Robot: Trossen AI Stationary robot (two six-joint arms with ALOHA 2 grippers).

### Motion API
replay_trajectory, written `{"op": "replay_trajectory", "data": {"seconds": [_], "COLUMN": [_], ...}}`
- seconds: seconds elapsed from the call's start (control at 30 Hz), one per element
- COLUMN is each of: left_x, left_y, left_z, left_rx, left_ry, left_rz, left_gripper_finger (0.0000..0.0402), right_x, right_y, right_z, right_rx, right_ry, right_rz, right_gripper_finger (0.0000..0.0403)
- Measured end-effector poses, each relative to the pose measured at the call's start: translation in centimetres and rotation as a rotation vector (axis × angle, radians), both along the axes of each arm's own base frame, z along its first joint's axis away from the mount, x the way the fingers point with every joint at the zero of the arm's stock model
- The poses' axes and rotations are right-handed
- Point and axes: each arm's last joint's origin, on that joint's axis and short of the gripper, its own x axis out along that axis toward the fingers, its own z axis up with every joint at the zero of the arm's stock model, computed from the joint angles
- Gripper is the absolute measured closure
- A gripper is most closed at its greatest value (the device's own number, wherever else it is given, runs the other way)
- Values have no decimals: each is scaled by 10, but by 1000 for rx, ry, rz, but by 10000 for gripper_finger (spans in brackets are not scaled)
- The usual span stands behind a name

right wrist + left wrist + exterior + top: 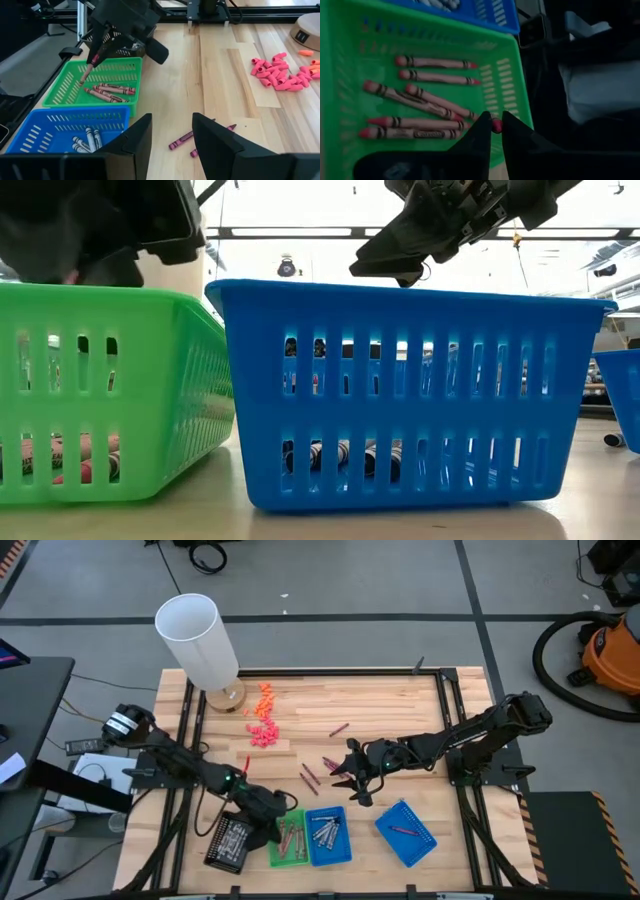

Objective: Sort crayons
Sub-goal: Put the pink crayon into the green bin, then put the red crayon into the right blue bin

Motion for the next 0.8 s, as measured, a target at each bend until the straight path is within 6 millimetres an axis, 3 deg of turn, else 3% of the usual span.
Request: {"op": "replay_trajectory", "data": {"seconds": [0.13,0.37,0.47,0.8], "left_x": [-2,0,2,13], "left_y": [-3,1,5,25], "left_z": [0,1,11,43], "left_rx": [-22,-26,-30,120], "left_ry": [13,-4,-81,-350], "left_rz": [-31,-56,-87,-91], "left_gripper_finger": [343,260,233,230], "right_x": [0,0,0,0], "right_y": [0,-1,-1,-1], "right_z": [0,0,0,0], "right_rx": [0,-17,-28,-52], "right_ry": [0,-2,-4,-15], "right_rz": [0,-16,-15,-31], "right_gripper_finger": [253,253,253,253]}}
